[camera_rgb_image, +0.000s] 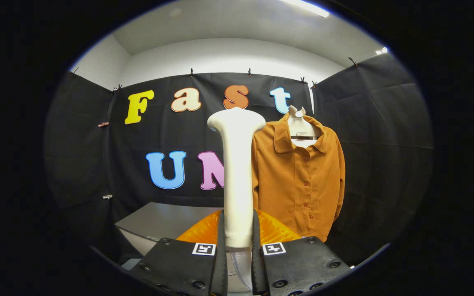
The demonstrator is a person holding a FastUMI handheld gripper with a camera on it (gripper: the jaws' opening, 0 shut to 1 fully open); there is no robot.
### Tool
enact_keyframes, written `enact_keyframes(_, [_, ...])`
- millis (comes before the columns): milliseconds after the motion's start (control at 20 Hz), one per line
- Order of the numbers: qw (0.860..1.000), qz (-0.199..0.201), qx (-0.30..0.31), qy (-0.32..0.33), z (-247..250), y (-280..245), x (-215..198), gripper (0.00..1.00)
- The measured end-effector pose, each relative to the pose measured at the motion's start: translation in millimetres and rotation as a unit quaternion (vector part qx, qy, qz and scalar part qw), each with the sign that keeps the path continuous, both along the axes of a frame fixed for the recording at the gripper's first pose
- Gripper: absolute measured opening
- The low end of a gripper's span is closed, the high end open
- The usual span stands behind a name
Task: Iron the clothes twice with a garment steamer, once on the left side and once on the right side.
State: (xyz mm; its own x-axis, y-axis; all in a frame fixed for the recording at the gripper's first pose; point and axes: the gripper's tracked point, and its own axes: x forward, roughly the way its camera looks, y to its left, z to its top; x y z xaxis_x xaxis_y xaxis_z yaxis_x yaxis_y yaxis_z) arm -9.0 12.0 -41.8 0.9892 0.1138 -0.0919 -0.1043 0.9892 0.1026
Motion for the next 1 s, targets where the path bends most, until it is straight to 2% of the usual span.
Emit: enact_keyframes(1000, [1.000,0.006,-0.009,-0.002,-1.5,15.7,10.6,0.27])
